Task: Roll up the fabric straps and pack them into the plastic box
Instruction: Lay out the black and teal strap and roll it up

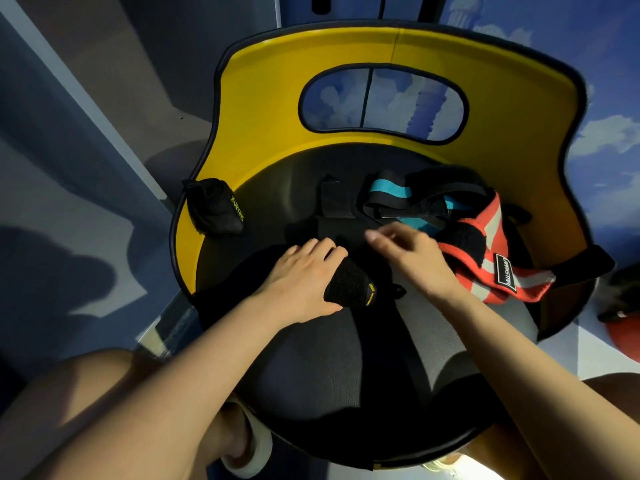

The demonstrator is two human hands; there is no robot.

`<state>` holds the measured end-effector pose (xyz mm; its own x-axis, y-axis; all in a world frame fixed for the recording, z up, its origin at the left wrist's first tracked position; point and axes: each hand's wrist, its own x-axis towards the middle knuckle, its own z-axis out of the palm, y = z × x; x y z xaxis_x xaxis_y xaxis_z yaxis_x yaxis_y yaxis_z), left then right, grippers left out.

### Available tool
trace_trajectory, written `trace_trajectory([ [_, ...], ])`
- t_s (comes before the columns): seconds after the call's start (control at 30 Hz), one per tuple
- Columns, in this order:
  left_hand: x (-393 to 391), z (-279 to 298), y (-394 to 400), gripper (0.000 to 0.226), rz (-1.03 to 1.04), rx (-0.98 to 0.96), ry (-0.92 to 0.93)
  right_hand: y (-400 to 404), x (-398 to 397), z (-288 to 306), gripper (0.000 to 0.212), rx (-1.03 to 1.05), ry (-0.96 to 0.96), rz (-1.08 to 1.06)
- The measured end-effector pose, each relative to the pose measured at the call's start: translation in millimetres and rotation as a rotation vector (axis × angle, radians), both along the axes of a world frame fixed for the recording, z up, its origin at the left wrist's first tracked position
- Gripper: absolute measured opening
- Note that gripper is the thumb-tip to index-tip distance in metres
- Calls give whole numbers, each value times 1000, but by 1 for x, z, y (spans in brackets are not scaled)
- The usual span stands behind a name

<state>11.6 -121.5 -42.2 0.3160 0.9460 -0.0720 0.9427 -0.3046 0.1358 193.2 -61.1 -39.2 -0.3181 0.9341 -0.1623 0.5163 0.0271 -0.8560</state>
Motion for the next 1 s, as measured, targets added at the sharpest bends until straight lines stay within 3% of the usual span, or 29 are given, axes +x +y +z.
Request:
trace_trajectory([
  [0.07,0,0,1,74,-9,6,12,12,-4,-5,33,-88,56,-177],
  [0.27,-1,2,7,75,-19,-37,19,42,-37,-20,32,-429,206,-230],
  [0.37,-3,3,11,76,-8,-84,-17,52,-47,-18,16,-372,326,-290],
  [0.47,-4,4,14,78,5,-141,-43,58,-48,-20,15,-287,319,-317],
  [0.57,-5,6,17,78,11,-185,-60,65,-50,-27,9,-236,228,-313],
  [0.67,-4,7,19,77,21,-218,-63,68,-55,-33,24,-96,10,-278],
  [0.73,-4,7,19,77,29,-227,-69,66,-58,-37,12,16,-116,-243],
  [0.9,-3,6,21,76,42,-244,-84,73,-57,-47,44,137,-286,-232],
  [1.0,-4,7,21,76,46,-257,-98,75,-53,-45,50,132,-305,-206],
])
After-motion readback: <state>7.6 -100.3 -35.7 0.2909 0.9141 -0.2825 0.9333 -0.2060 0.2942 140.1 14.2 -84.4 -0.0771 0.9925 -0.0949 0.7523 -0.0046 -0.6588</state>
